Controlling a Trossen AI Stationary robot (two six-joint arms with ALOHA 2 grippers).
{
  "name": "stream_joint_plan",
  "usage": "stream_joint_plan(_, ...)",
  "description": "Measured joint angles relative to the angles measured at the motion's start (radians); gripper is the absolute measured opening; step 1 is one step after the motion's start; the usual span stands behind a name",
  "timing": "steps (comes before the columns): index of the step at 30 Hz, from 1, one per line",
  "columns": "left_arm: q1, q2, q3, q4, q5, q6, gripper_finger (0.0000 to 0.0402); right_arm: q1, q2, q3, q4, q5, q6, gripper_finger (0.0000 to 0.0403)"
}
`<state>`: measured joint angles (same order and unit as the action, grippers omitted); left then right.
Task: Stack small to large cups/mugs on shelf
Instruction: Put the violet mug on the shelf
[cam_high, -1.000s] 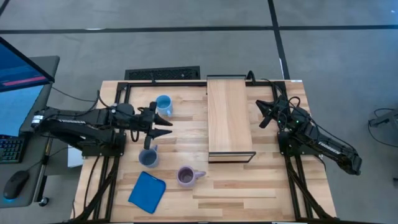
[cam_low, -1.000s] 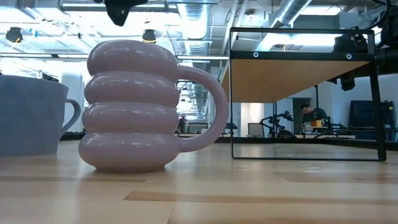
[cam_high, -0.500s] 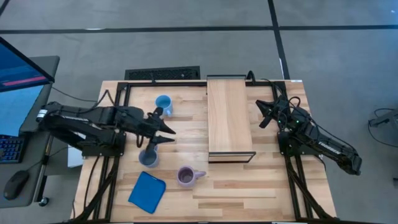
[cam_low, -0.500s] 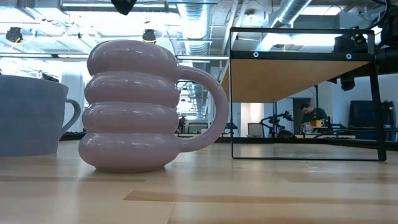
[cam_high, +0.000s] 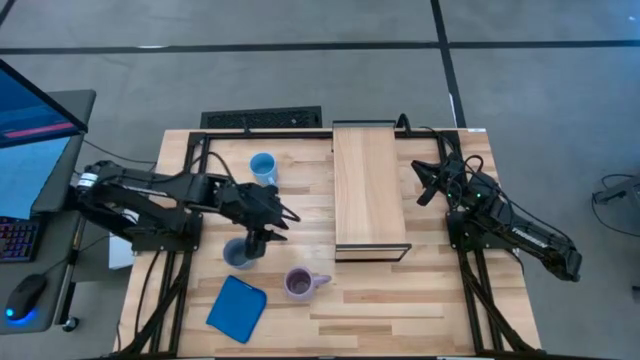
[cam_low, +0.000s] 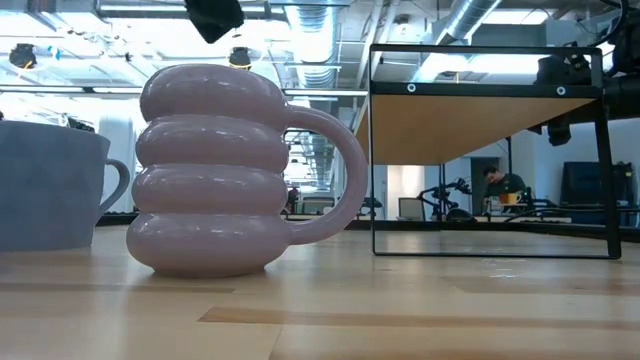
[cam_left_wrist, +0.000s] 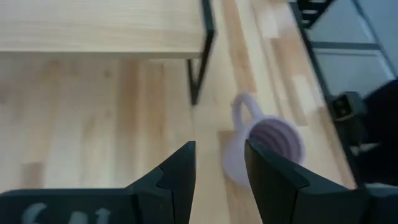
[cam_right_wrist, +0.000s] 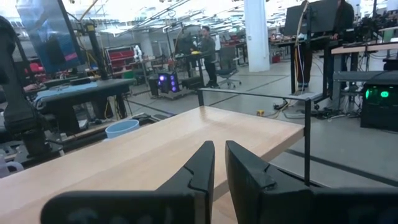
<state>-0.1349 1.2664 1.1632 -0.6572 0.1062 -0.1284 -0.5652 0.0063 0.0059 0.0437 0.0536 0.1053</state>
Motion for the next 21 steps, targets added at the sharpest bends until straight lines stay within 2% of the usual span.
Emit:
stream_joint_plan(6, 0.000, 0.046, 0.018, -0.041, 0.070, -0.002, 0.0128, 0.000, 0.000, 0.000, -0.002, 0.000, -0.001, 0.0064)
stream_joint_plan(13, -0.001, 0.063, 0.019, -0.027, 0.070, -0.117, 0.0128, -0.002, 0.000, 0.000, -0.006, 0.000, -0.008, 0.0064)
stream_joint_plan(21, -0.015, 0.115, 0.019, 0.015, 0.071, -0.169, 0.0128, -0.006, 0.000, 0.000, -0.008, 0.000, -0.008, 0.0064)
